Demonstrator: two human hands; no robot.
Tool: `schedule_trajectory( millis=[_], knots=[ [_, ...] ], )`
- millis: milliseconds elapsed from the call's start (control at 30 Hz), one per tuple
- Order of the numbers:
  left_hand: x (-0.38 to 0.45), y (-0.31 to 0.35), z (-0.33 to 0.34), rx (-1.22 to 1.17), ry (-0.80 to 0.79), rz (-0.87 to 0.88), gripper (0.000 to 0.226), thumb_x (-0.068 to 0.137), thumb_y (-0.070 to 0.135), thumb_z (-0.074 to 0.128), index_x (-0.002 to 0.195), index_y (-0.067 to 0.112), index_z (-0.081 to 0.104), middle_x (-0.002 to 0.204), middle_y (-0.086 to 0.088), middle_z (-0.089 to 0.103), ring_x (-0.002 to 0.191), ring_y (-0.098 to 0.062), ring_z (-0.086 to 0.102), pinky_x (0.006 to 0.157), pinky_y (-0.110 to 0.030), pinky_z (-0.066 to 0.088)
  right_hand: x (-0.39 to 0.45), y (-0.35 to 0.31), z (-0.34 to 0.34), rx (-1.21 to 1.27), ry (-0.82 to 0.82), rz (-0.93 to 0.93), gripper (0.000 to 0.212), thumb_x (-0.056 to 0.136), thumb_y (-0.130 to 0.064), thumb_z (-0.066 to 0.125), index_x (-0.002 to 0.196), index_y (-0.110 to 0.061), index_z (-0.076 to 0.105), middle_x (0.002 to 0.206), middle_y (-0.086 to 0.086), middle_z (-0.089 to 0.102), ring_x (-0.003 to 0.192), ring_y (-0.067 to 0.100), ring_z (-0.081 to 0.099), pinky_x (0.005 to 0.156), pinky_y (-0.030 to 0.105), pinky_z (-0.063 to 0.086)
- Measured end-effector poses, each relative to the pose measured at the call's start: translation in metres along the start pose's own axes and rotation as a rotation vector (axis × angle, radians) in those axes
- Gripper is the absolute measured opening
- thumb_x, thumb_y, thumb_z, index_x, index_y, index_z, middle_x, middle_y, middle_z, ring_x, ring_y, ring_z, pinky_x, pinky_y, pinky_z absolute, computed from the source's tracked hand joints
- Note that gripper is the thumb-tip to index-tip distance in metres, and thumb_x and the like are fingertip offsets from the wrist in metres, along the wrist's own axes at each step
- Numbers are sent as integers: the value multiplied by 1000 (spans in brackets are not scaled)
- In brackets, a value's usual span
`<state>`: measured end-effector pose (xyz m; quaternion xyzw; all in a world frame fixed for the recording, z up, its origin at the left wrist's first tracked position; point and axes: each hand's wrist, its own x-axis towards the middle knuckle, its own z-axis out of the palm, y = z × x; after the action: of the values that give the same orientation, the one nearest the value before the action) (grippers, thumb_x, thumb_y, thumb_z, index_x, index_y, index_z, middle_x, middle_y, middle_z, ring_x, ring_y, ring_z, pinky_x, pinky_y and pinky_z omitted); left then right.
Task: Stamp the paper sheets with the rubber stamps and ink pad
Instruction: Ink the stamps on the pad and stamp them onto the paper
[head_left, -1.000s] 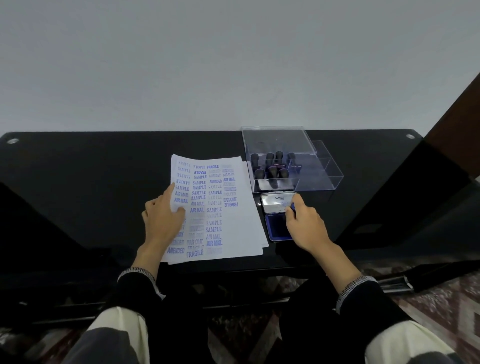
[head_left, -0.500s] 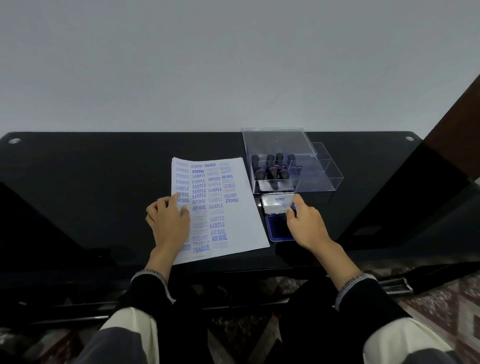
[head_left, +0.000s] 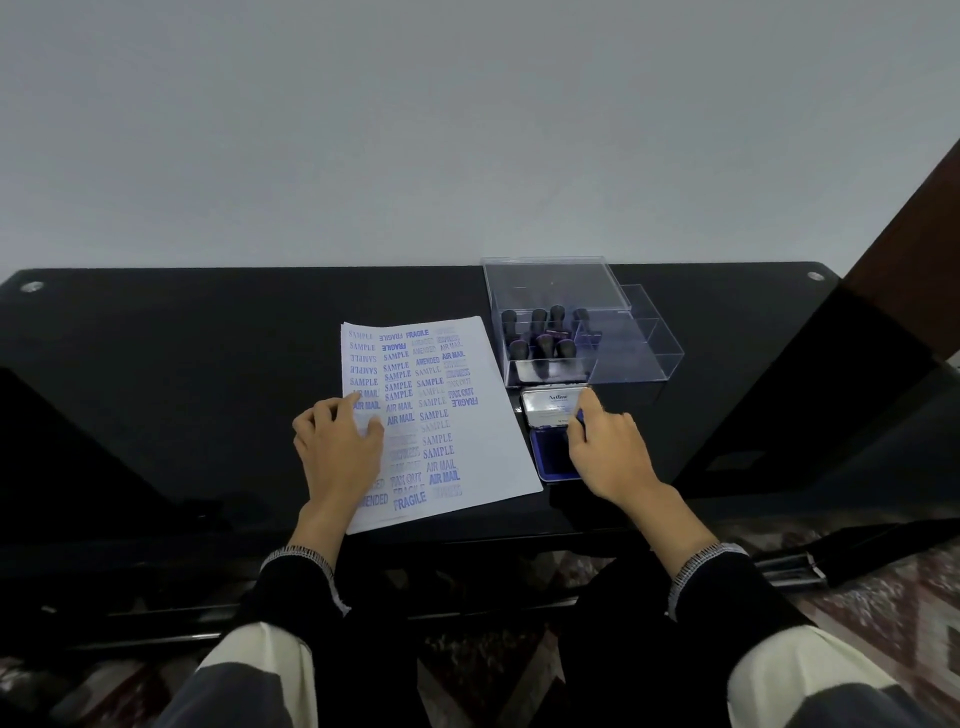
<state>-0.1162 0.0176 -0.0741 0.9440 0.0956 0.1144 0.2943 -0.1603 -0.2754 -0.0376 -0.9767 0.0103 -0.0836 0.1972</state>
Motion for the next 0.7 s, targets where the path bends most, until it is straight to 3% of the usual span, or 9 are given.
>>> schedule_trajectory(
  millis=[100,233,300,500,700],
  knots=[
    [-3,-1,-2,-11,-12,6,47,95,34,55,138,14,51,146,-7,36,136,-27,21,113,-45,25,-2,5,-3,252,-22,78,7,98,-14,40,101,-9,43,74,11,60,64,30,56,57,46,41],
    [-7,1,-3,-31,-14,66,43,96,31,55,135,14,53,151,-5,34,143,-26,16,117,-47,21,-9,-1,-1,61,30,-16,7,97,-12,42,92,-12,38,59,-3,45,51,19,42,61,35,28],
    [-11,3,-1,-11,-12,140,39,96,29,55,131,14,57,149,-5,38,143,-25,18,118,-45,20,-14,-2,2,26,83,-39,12,97,-11,43,90,-16,35,59,-6,43,49,13,38,65,34,28],
    [-19,19,9,116,-57,364,31,97,22,51,125,13,63,143,-5,49,144,-25,26,121,-42,6,-26,1,7,77,96,-5,14,99,-15,43,87,-16,36,69,1,51,58,17,43,66,33,32],
    [-22,34,14,-62,-227,335,38,101,30,46,135,15,54,148,1,42,143,-16,26,120,-33,9,-9,4,-7,251,-34,54,11,98,-12,41,88,-12,35,64,10,50,53,24,44,50,40,34]
  ],
)
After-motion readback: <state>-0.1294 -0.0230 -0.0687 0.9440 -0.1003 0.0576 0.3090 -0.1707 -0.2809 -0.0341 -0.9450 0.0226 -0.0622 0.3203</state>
